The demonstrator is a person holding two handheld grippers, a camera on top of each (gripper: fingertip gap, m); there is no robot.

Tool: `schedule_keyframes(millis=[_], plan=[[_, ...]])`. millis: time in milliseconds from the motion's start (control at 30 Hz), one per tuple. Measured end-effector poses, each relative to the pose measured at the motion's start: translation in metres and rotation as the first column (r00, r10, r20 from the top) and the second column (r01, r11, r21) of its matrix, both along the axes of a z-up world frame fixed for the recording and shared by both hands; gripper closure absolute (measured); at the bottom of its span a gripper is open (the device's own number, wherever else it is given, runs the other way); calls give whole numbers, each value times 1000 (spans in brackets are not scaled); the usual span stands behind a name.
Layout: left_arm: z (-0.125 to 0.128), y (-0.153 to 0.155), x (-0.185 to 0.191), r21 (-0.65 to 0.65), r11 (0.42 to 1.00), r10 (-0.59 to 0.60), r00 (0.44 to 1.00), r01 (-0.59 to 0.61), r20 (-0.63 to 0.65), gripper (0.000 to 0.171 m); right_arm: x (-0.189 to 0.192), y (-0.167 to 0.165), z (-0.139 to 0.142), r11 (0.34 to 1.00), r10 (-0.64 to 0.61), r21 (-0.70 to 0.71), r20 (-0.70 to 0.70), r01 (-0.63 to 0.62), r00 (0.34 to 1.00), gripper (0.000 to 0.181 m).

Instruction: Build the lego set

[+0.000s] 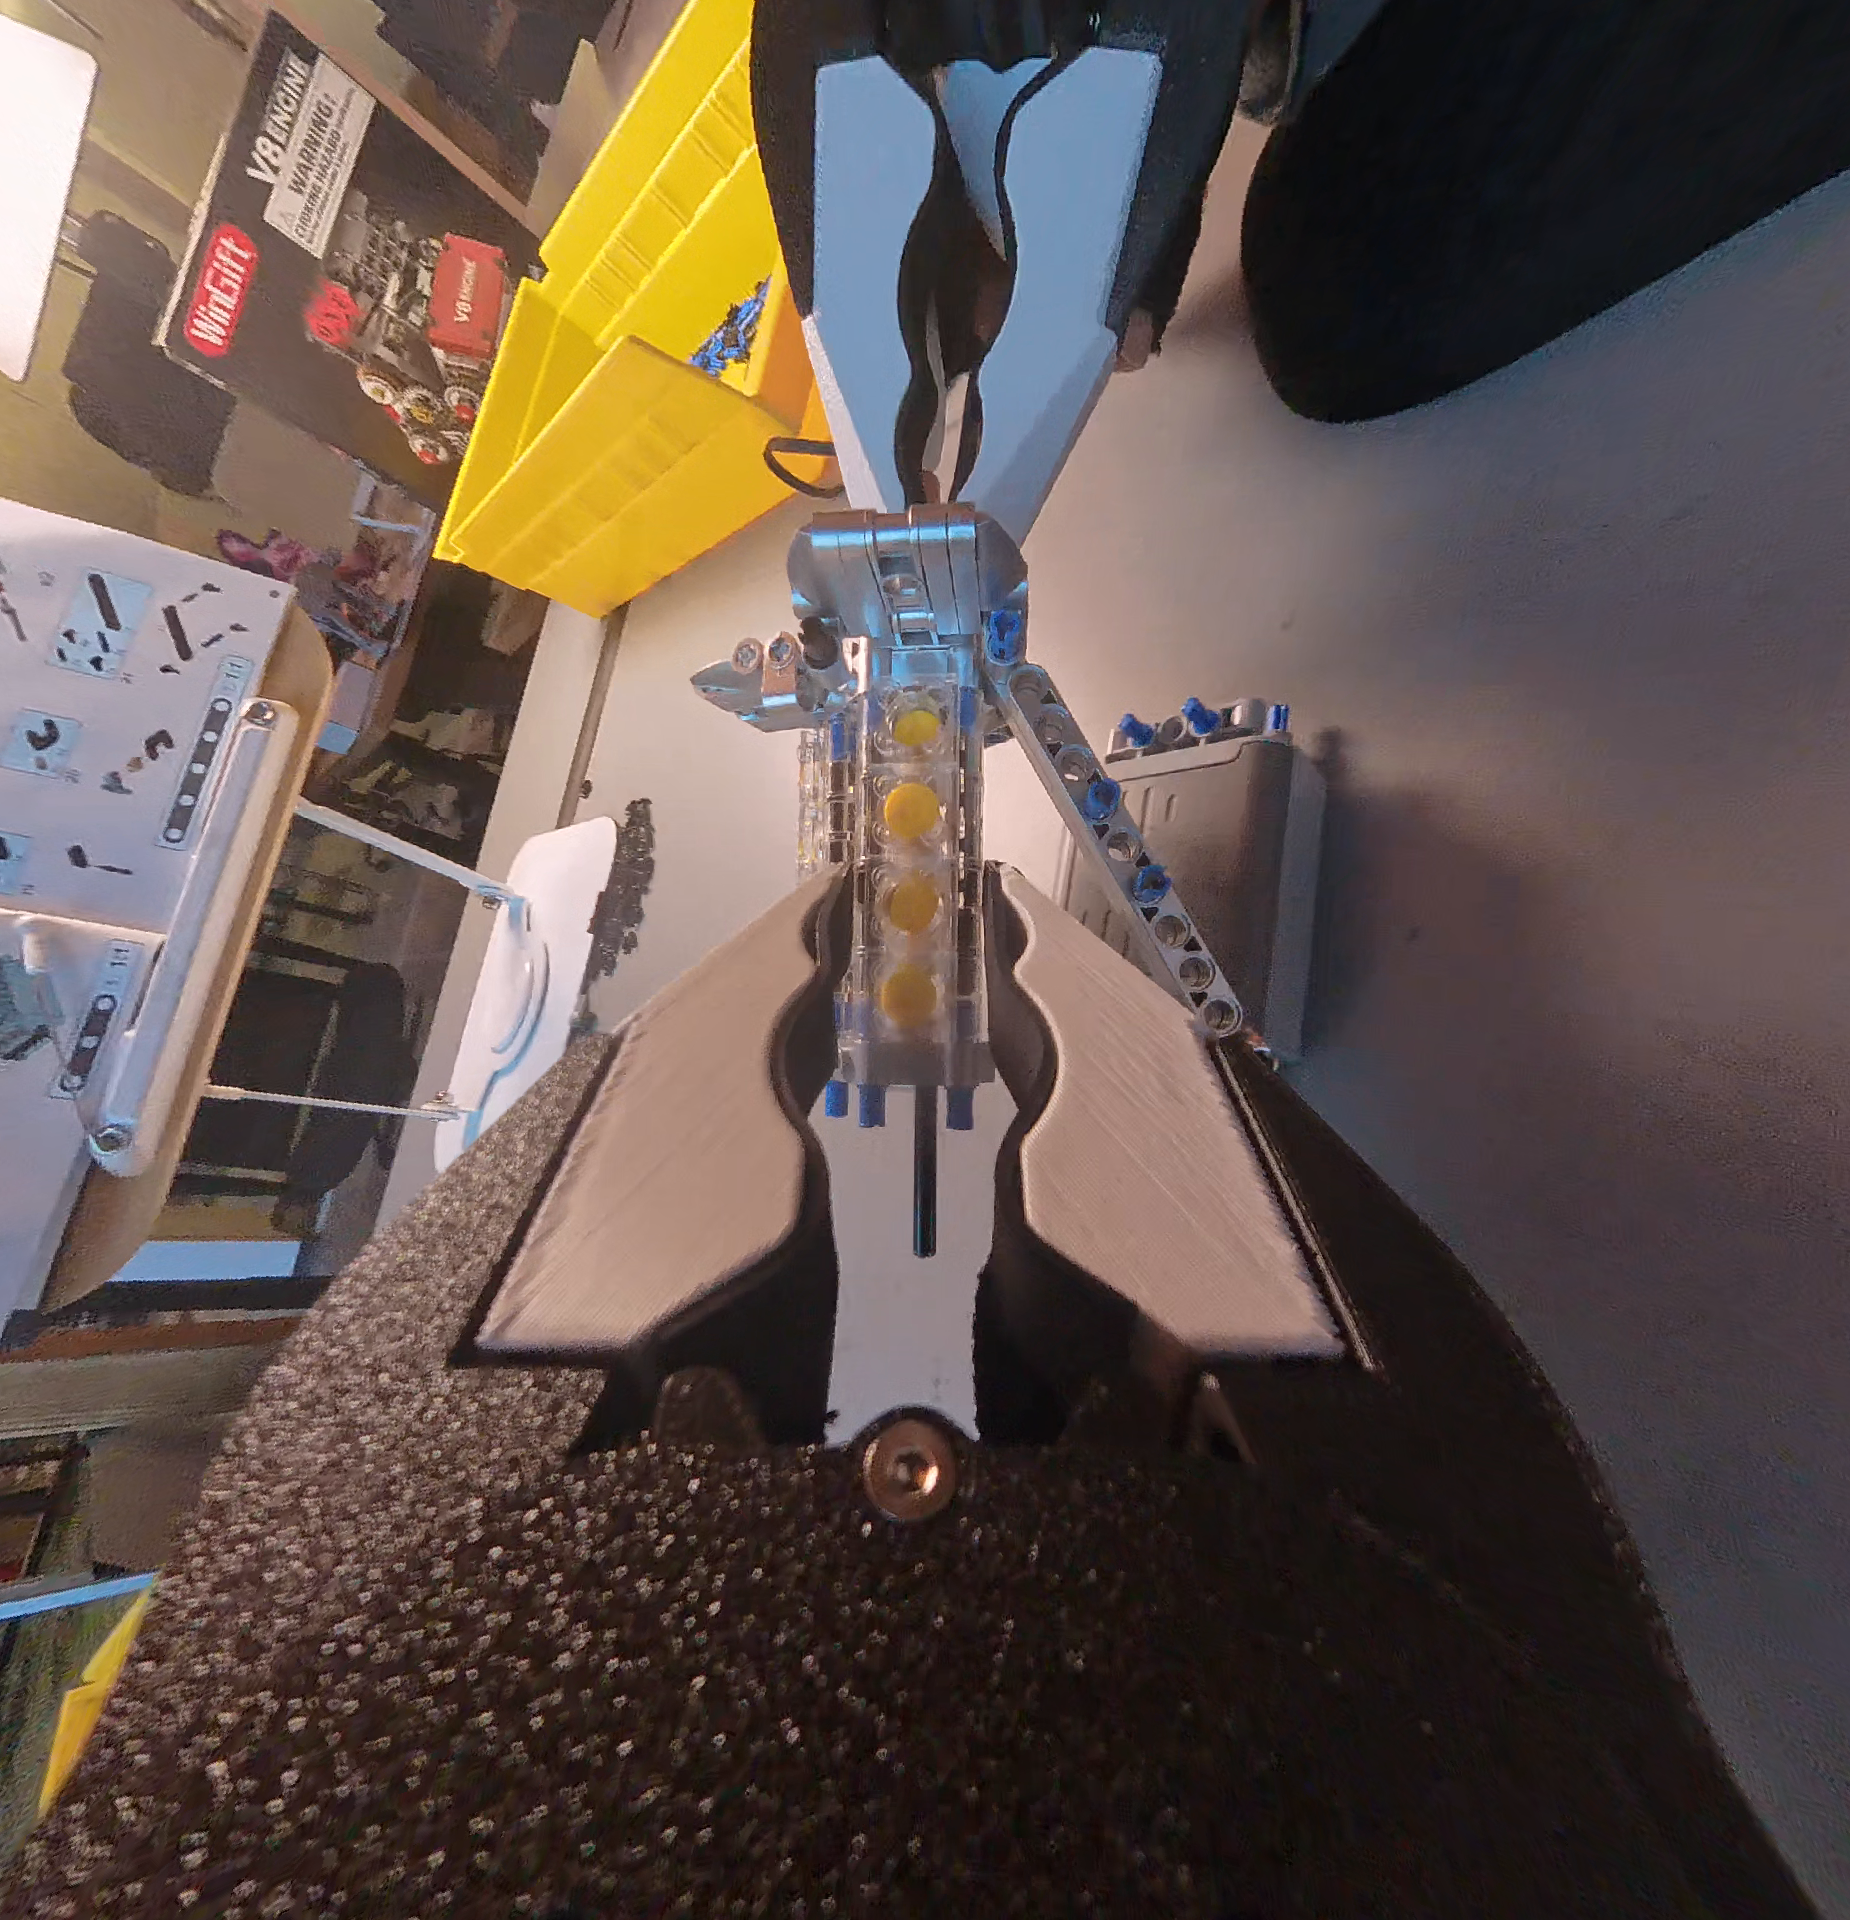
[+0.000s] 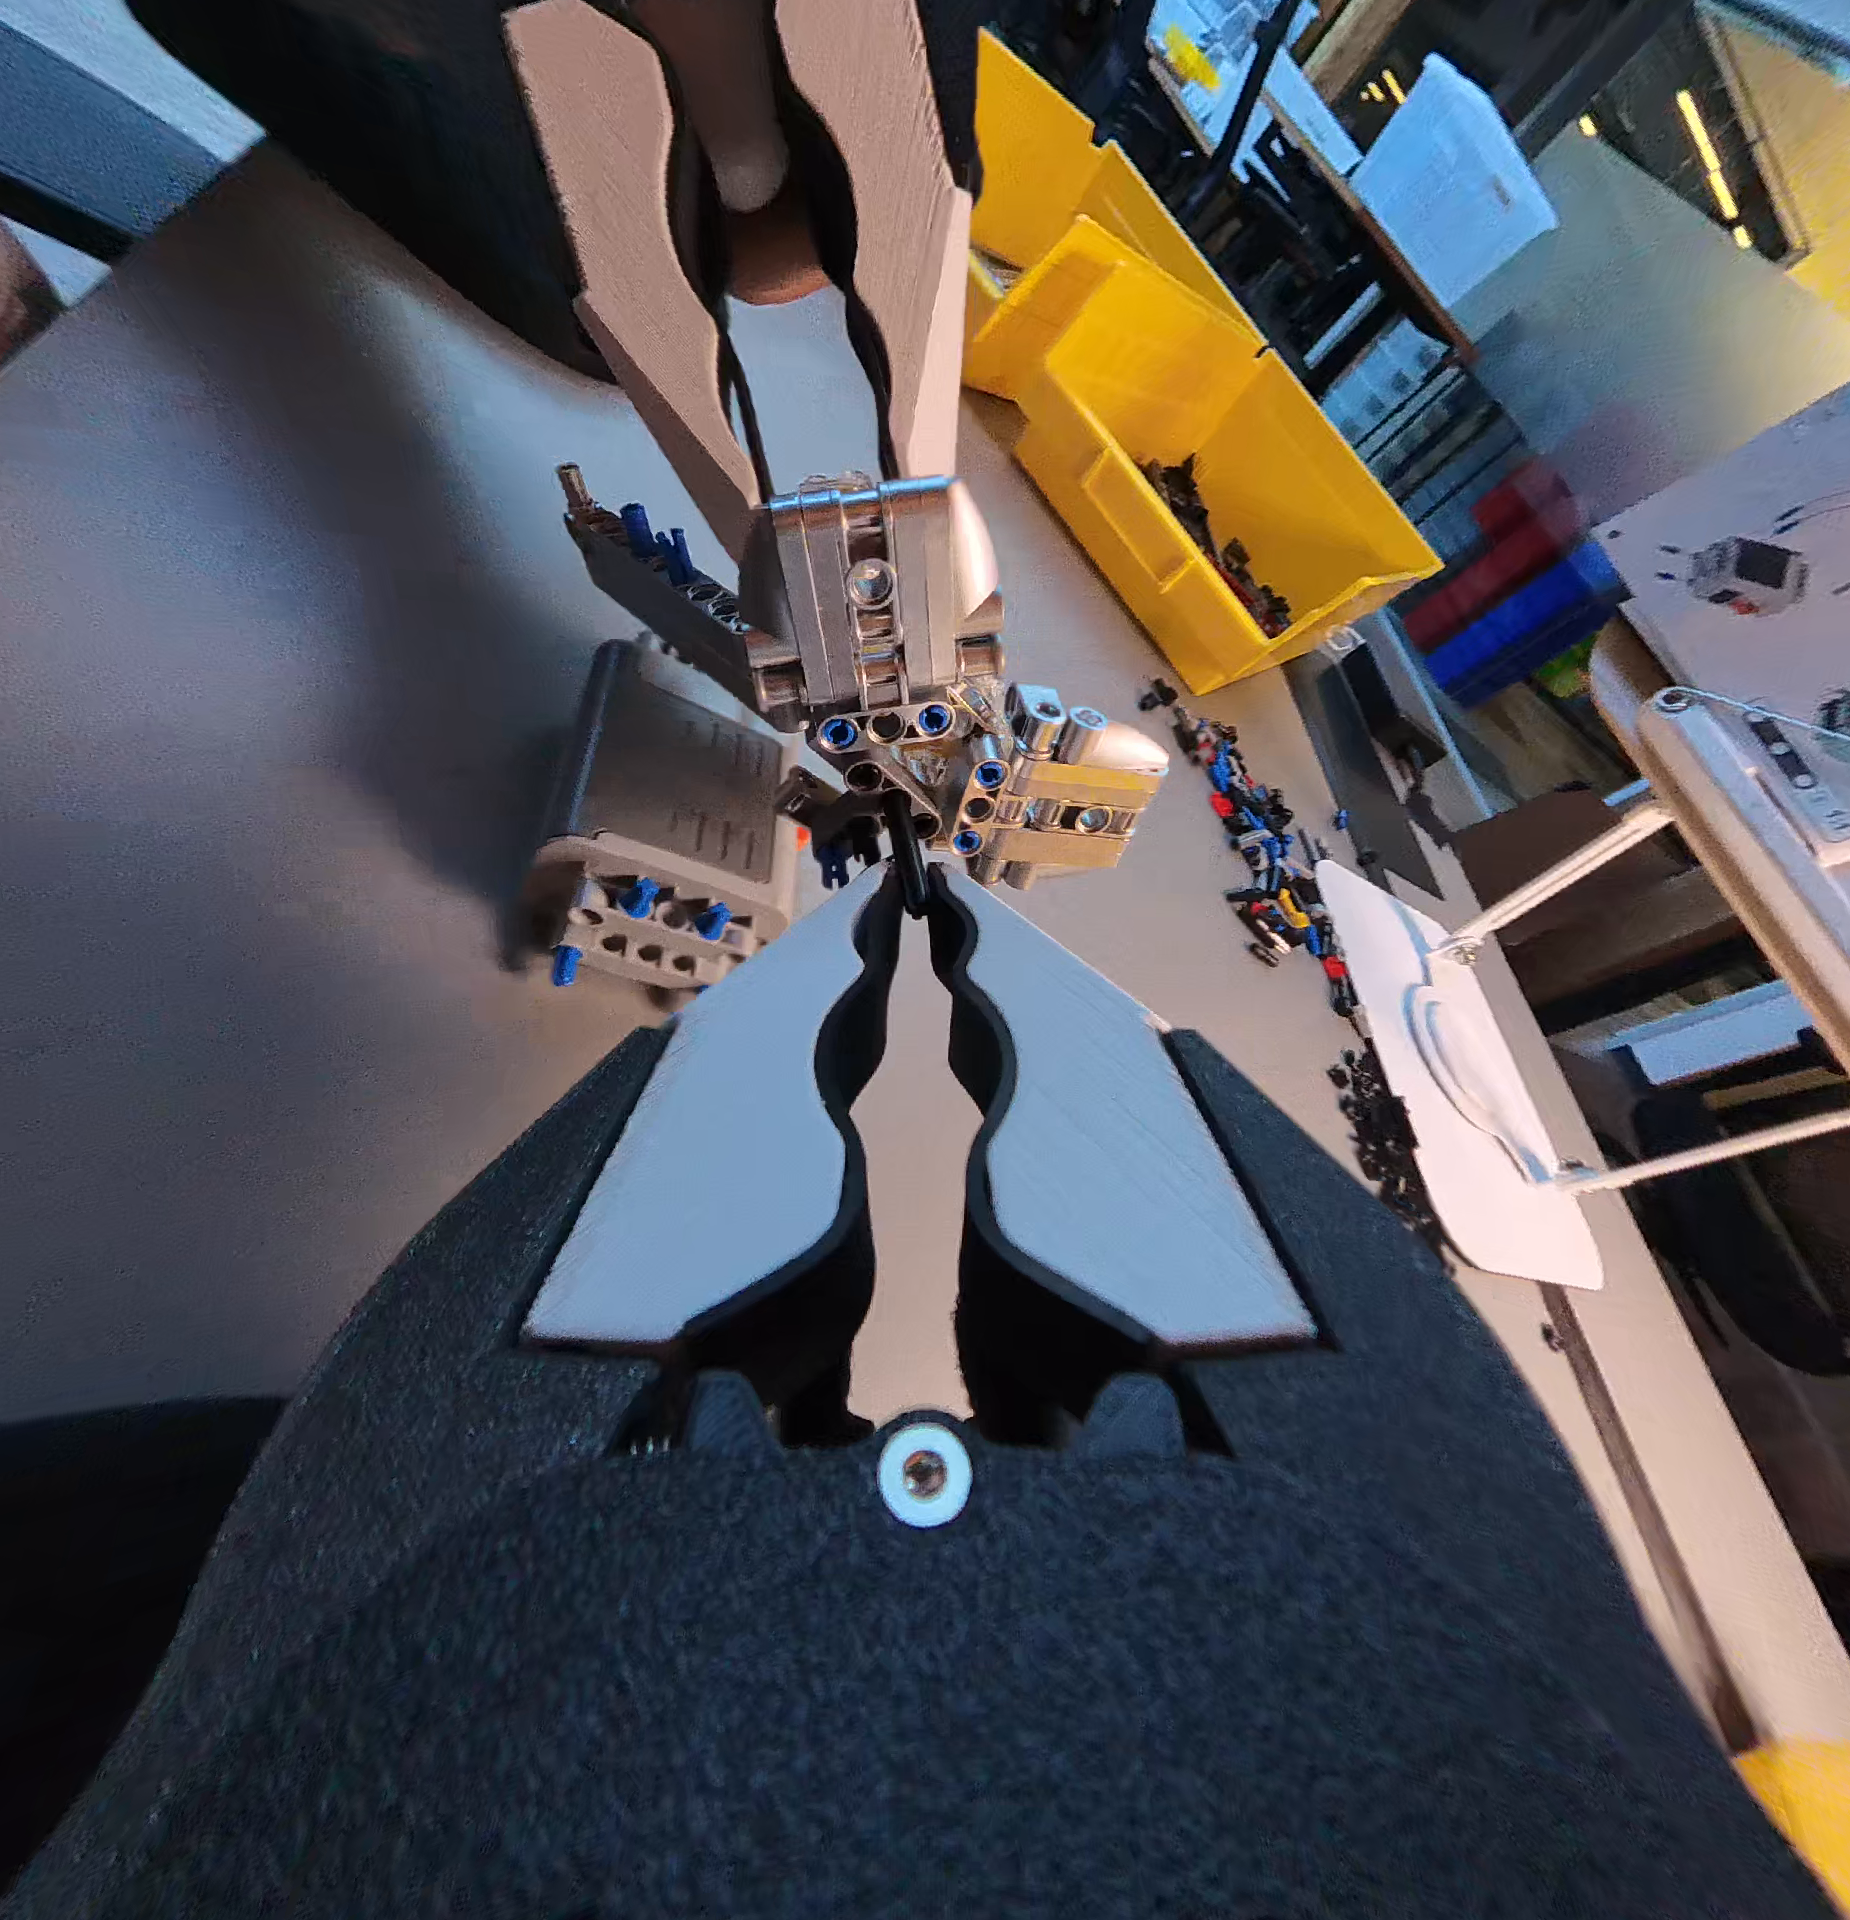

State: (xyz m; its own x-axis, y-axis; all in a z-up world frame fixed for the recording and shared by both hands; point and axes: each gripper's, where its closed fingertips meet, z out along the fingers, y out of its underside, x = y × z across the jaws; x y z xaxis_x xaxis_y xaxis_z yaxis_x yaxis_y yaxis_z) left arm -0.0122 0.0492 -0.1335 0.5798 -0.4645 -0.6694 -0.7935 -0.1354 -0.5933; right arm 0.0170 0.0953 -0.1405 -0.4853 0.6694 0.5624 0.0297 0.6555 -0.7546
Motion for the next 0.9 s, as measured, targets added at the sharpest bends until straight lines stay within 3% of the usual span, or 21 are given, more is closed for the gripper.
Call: schedule_keyframes(millis=[133,333,533,800,900], plan=[[1,-2,11,-29,999,20,999,-19,29,149,10,-2,0,999,24,-41,41,-23,999,179],[-3,-2,18,-37,997,72,997,-71,7,149,26,-9,1,964,113,-256,128,-77,985,181],[-4,-6,22,-35,993,112,991,-115,-70,150,31,-15,4,948,140,-305,145,-90,980,180],[-4,-9,28,-61,989,129,987,-135,-101,149,37,-17,7,929,179,-351,162,-113,970,166],[-1,-9,24,-64,986,146,985,-153,-95,150,39,-14,2,937,183,-332,195,-110,964,153]])
